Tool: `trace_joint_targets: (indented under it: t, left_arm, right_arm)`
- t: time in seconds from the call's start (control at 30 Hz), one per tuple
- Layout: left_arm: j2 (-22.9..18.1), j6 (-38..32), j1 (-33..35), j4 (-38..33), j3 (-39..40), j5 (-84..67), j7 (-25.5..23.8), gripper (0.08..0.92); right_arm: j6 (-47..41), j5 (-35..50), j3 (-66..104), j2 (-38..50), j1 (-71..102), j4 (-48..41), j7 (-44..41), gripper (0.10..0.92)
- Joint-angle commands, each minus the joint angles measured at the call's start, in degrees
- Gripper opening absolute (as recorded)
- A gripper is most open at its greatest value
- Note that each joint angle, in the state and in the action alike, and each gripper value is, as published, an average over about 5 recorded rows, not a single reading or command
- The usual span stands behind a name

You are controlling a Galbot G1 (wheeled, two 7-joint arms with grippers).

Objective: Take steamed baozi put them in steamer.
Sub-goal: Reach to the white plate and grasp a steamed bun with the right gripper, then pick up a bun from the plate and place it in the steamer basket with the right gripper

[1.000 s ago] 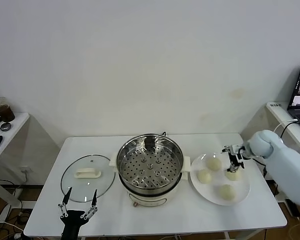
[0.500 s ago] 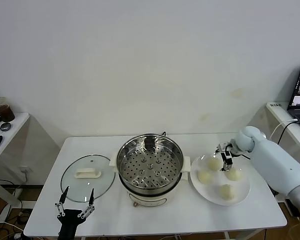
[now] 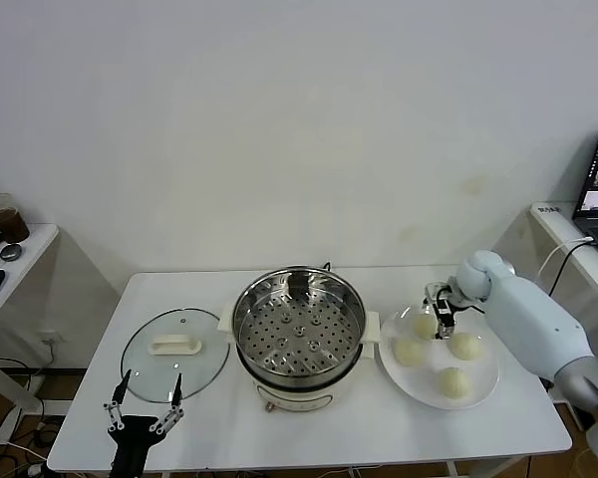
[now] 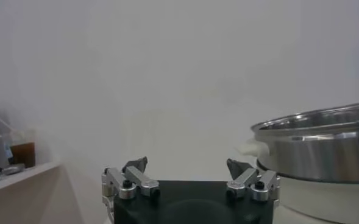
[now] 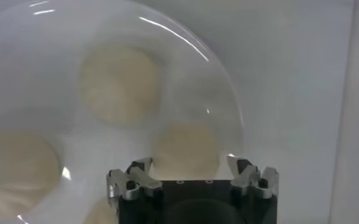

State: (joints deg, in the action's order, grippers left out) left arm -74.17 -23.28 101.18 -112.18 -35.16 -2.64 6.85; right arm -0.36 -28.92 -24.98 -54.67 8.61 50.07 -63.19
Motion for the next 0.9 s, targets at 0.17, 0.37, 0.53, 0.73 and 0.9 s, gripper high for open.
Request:
trace_joint_targets:
  t: [0.17, 0.37, 0.53, 0.73, 0.9]
  left_arm:
    - [0.0, -0.1, 0.0, -0.1, -0.1, 0.0, 0.0, 0.823]
    - [0.0, -0.2, 0.0, -0.2, -0.2, 0.0, -0.1, 0.823]
    - [0.1, -0.2, 0.1, -0.4, -0.2, -0.1, 0.0, 0.823]
    - [0.5, -0.1, 0.1, -0.9, 0.0, -0.6, -0.2, 0.823]
    - [0.8, 0.0, -0.4, -0.9, 0.5, -1.3, -0.4, 0.823]
  right_arm:
    - [-0.1, -0.4, -0.4, -0.7, -0.3, -0.8, 0.0, 0.602]
    - [-1.1, 4.2, -2.0, 1.3, -0.8, 2.4, -0.8, 0.532]
    - [-2.5, 11.4, -7.1, 6.6, -4.3, 10.9, -2.6, 0.529]
    - [-1.8, 23.9, -17.6, 15.0, -17.7, 21.7, -5.0, 0.534]
    - [1.1, 32.3, -27.5, 16.1, -31.6, 25.8, -6.2, 0.541]
